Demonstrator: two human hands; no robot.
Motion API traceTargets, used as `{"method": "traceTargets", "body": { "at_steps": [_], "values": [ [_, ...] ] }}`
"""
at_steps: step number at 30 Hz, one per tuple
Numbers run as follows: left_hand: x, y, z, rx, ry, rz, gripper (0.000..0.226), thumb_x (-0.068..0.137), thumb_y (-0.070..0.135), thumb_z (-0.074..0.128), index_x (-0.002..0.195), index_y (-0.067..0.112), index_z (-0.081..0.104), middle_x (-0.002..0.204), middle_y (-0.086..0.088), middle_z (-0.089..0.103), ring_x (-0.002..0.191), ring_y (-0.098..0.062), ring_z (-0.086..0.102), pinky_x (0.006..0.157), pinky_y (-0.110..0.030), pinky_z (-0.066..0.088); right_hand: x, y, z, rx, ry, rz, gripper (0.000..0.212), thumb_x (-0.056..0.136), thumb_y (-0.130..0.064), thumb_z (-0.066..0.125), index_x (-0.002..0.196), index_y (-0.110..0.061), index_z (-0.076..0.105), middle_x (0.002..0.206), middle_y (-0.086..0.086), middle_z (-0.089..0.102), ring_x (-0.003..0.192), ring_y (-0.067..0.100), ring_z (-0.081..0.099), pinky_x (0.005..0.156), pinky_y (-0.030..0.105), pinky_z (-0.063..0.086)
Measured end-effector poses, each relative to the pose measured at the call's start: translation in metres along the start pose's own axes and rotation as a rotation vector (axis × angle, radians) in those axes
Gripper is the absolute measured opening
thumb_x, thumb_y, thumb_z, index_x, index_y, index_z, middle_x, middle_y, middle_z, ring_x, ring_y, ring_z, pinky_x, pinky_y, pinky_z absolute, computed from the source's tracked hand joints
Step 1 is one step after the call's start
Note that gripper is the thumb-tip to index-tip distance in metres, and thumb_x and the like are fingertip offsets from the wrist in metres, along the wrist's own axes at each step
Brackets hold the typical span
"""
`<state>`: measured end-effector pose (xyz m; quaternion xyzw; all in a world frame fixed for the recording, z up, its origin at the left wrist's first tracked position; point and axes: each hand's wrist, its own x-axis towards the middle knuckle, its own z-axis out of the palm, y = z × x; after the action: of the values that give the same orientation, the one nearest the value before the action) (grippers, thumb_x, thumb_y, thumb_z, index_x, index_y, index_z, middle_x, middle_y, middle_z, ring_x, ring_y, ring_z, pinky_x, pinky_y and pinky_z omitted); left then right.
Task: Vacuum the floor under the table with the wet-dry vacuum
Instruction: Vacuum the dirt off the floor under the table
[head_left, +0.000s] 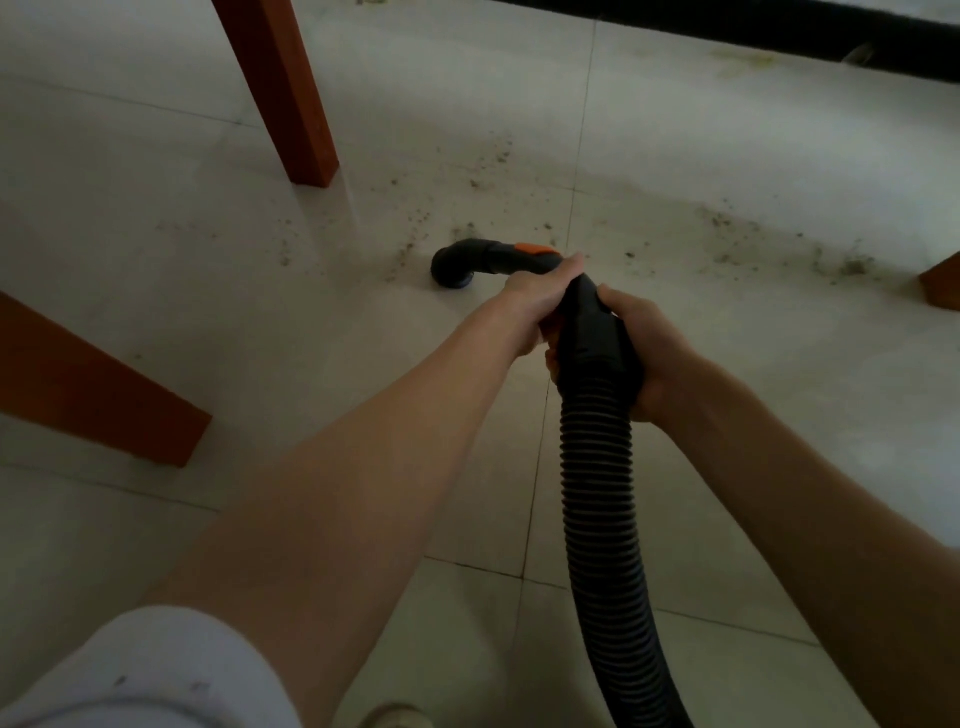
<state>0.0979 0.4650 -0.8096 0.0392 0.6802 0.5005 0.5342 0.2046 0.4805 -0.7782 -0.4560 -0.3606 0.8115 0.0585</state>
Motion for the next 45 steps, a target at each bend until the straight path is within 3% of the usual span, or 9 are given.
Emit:
{"method": "traceTargets", "body": {
  "at_steps": [4,9,22,26,30,40,45],
  "values": [
    [-0.009,-0.002,0.001,0.025,0.012,-0.011,0.062,0.088,0.046,0.058,0.133,0.007,0.041,0.107,-0.010,0.060,0.095,-0.024,0.061,0.076,-0.031,0.048,-0.003,0.006,0.002,-0.008,-0.004,-0.005,0.038,0.099,-0.036,0.038,0.100,-0.001,0.055,0.067,0.011,0.058,0.056,0.020,0.056,0.044,0.022,0.051],
    [-0.011,-0.004,-0.011,0.034,0.069,-0.010,0.063,0.087,0.049,0.058,0.131,0.005,0.045,0.121,-0.013,0.060,0.106,-0.029,0.061,0.094,-0.038,0.049,0.001,0.011,0.014,-0.007,-0.009,0.031,0.041,0.099,-0.038,0.038,0.106,-0.002,0.055,0.072,0.012,0.060,0.056,0.021,0.057,0.044,0.023,0.051],
    [-0.033,-0.011,-0.019,0.076,0.140,-0.022,0.069,0.087,0.053,0.056,0.135,0.006,0.043,0.128,-0.014,0.056,0.112,-0.031,0.058,0.098,-0.041,0.047,-0.002,0.025,0.019,0.028,-0.069,0.045,0.037,0.098,-0.037,0.042,0.094,-0.004,0.059,0.066,0.010,0.063,0.055,0.019,0.059,0.052,0.026,0.052],
    [-0.025,-0.012,-0.027,0.074,0.171,-0.003,0.066,0.087,0.053,0.057,0.130,0.004,0.045,0.120,-0.012,0.059,0.108,-0.029,0.059,0.096,-0.038,0.048,0.004,0.027,0.023,-0.020,-0.110,0.046,0.037,0.098,-0.037,0.040,0.100,-0.004,0.059,0.065,0.010,0.063,0.054,0.020,0.059,0.050,0.025,0.053],
    [-0.020,-0.006,-0.038,0.046,0.162,0.017,0.060,0.089,0.047,0.057,0.126,0.002,0.046,0.101,-0.010,0.060,0.097,-0.024,0.061,0.084,-0.031,0.051,0.015,0.020,0.023,-0.068,-0.169,0.049,0.038,0.100,-0.036,0.038,0.107,-0.003,0.055,0.066,0.012,0.061,0.049,0.021,0.060,0.045,0.025,0.052],
    [-0.020,-0.002,-0.054,-0.008,0.217,-0.010,0.065,0.088,0.050,0.056,0.133,0.005,0.044,0.126,-0.012,0.057,0.109,-0.028,0.059,0.093,-0.036,0.049,0.023,0.019,0.043,-0.131,-0.179,0.067,0.040,0.099,-0.038,0.039,0.103,-0.002,0.056,0.072,0.011,0.060,0.054,0.021,0.059,0.046,0.024,0.052],
    [-0.025,-0.003,-0.079,-0.022,0.261,-0.013,0.061,0.090,0.047,0.056,0.133,0.005,0.043,0.127,-0.013,0.055,0.109,-0.028,0.058,0.086,-0.033,0.049,0.028,0.028,0.064,-0.140,-0.229,0.057,0.036,0.099,-0.035,0.040,0.104,-0.003,0.056,0.071,0.011,0.059,0.058,0.022,0.057,0.047,0.025,0.052]
  ]
}}
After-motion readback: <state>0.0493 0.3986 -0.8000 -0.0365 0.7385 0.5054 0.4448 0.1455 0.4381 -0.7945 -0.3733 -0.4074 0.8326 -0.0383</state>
